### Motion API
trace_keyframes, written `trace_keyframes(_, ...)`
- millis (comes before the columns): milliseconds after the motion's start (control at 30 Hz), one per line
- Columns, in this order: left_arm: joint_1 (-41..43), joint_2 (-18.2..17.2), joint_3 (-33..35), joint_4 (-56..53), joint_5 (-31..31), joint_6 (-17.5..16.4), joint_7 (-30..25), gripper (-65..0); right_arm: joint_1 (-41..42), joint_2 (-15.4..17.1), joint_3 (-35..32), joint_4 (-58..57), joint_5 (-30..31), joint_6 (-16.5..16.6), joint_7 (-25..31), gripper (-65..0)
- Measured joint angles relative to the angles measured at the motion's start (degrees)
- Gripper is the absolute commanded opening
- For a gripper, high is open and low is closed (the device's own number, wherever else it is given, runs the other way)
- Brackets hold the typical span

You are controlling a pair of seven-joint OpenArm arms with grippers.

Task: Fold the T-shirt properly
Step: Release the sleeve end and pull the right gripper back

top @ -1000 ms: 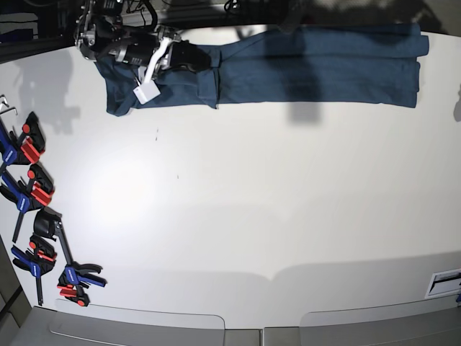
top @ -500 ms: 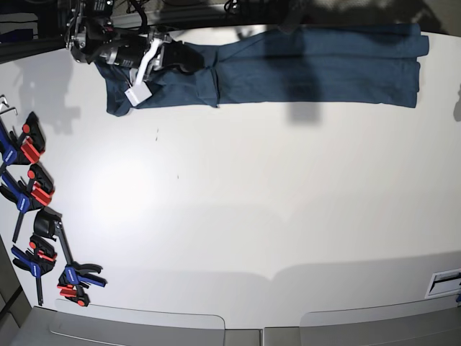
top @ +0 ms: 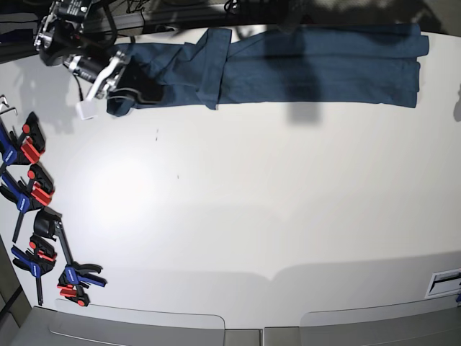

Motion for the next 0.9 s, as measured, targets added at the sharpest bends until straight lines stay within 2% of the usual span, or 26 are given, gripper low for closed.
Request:
trace_keyframes(33,0.0,0.0,0.0,0.0,0.0,0.0,0.0,-48.6,0.4,0.0,1.2,0.0,0.1,0.0,0.0,-53.4)
trace_keyframes(133,0.0,0.0,0.0,0.0,0.0,0.0,-1.1,-48.6,0.9,0.0,2.6,0.0,0.1,0.0,0.1,-65.0)
trace_keyframes(233,0.0,0.0,0.0,0.0,0.0,0.0,-1.4,-48.6,1.0,-0.7,2.6,0.0,-2.7,0.0,0.0,-65.0)
trace_keyframes(400,0.0,0.0,0.0,0.0,0.0,0.0,-1.4,-48.6,1.0,-1.7,2.6,0.0,-18.3,0.0,-0.3,-65.0)
trace_keyframes(533,0.0,0.5,0.0,0.0,0.0,0.0,-1.4,-48.6,1.0,-1.7,2.6,0.0,-27.2,0.0,5.3,-65.0)
trace_keyframes(800,0.0,0.8,0.0,0.0,0.2,0.0,-1.4,-48.6,1.6,-1.7,2.6,-2.5,-36.0,0.0,16.3,-65.0)
trace_keyframes(900,0.0,0.8,0.0,0.0,0.2,0.0,-1.5,-48.6,3.4,-1.7,2.6,-7.5,-37.9,0.1,16.8,-65.0)
